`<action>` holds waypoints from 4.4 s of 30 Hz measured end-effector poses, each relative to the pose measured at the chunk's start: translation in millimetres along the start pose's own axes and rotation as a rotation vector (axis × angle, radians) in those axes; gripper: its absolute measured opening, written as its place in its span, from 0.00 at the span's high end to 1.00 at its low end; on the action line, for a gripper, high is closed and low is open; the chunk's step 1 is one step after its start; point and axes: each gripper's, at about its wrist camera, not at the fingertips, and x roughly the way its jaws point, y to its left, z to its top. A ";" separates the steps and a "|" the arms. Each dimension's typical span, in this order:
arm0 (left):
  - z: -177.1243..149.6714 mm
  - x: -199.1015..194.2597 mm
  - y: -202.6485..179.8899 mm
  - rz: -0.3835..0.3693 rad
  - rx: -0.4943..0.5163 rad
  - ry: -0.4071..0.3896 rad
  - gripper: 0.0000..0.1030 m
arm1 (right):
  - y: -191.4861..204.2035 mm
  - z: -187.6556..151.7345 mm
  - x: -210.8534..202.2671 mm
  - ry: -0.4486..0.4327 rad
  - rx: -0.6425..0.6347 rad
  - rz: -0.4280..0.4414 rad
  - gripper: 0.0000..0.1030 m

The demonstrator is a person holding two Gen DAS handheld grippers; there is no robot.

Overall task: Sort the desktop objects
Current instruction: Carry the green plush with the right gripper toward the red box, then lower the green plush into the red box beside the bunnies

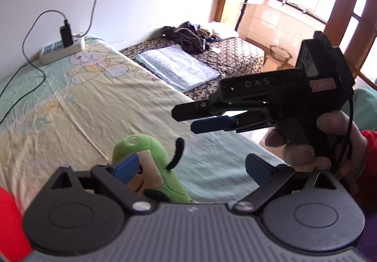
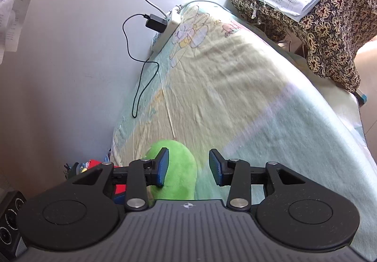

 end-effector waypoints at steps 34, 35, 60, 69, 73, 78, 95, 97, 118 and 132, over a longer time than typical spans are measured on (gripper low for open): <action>-18.2 91.0 61.5 -0.079 -0.340 0.243 0.05 | 4.3 1.9 59.0 0.208 -0.020 0.014 0.42; -18.2 90.7 60.9 -0.076 -0.337 0.246 0.06 | 4.2 1.6 59.3 0.213 -0.016 0.018 0.42; -39.1 44.0 59.4 -0.020 -0.331 0.155 0.20 | 38.9 -25.3 51.5 0.289 -0.134 0.032 0.44; -59.0 13.4 62.2 0.035 -0.373 0.108 0.20 | 61.2 -39.8 52.4 0.326 -0.209 0.075 0.45; -70.8 1.0 66.0 0.063 -0.397 0.107 0.20 | 66.3 -48.1 55.8 0.348 -0.215 0.100 0.45; -83.1 -16.6 67.2 0.088 -0.408 0.104 0.20 | 71.9 -60.5 62.4 0.383 -0.214 0.132 0.45; -103.1 -84.7 76.4 -0.032 -0.210 0.118 0.21 | 106.7 -112.1 45.4 0.310 -0.167 0.177 0.45; -106.0 -94.0 78.8 -0.054 -0.197 0.114 0.21 | 111.6 -118.4 40.3 0.288 -0.158 0.174 0.45; -135.1 -229.2 141.9 -0.168 -0.198 -0.102 0.21 | 193.1 -182.2 20.8 0.175 -0.210 0.266 0.44; -156.0 -315.3 207.4 0.088 -0.322 -0.266 0.21 | 276.2 -194.6 98.7 0.324 -0.339 0.476 0.45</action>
